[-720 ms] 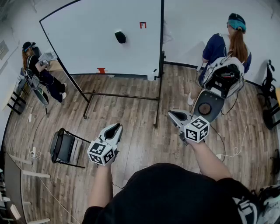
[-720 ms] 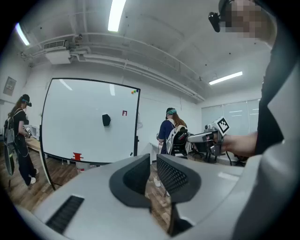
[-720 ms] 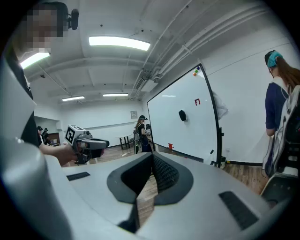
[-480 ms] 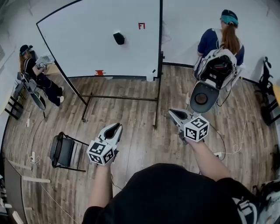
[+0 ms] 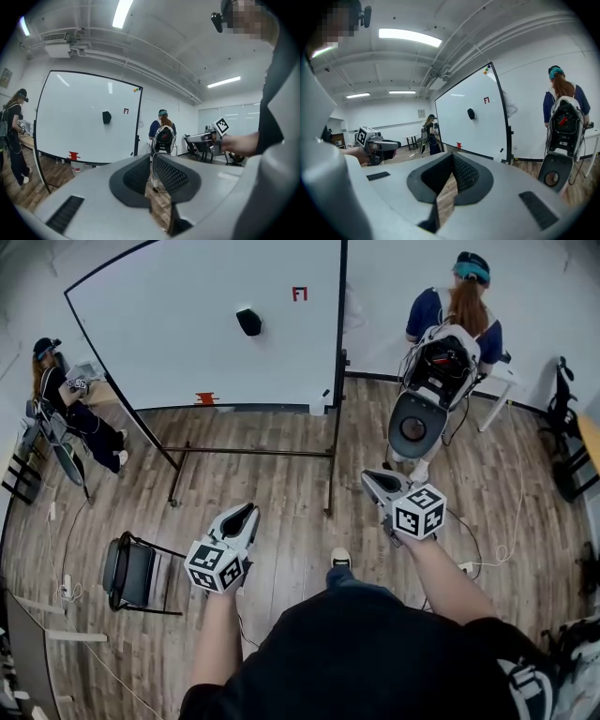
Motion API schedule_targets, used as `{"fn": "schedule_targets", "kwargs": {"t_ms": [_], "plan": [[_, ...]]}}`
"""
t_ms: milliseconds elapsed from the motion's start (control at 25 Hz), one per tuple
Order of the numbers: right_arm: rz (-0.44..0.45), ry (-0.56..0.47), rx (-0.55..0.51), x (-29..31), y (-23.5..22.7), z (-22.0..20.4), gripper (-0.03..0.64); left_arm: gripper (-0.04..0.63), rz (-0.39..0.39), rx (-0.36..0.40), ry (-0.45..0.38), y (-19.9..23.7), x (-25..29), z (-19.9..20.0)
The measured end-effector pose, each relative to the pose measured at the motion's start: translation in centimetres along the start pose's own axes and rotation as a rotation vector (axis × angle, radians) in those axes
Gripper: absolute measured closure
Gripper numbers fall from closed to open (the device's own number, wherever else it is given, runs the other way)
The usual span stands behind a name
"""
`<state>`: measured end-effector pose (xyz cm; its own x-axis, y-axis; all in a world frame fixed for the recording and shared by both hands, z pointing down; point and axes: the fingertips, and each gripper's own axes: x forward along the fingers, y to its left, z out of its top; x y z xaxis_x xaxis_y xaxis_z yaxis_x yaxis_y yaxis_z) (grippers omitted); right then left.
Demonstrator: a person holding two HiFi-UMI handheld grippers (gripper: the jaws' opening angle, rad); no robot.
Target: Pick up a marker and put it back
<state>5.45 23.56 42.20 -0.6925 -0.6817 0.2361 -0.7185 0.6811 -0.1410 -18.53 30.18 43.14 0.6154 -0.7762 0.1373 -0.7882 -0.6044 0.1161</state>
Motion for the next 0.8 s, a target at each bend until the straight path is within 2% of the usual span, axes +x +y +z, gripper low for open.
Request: {"fn": "schedule_targets", "kwargs": {"t_ms": [360,800], "plan": [[-0.002,0.03,0.028,4.7,-4.3,-0.7,0.62,0.541,0.019,0.005,0.034,3.5,3.8,0.2],[0.004,0.062,0.047,12.3,-13.9,0.7,0.621,0.541,0.018,0.005,0.069,8.9,14.3,1.3]]}}
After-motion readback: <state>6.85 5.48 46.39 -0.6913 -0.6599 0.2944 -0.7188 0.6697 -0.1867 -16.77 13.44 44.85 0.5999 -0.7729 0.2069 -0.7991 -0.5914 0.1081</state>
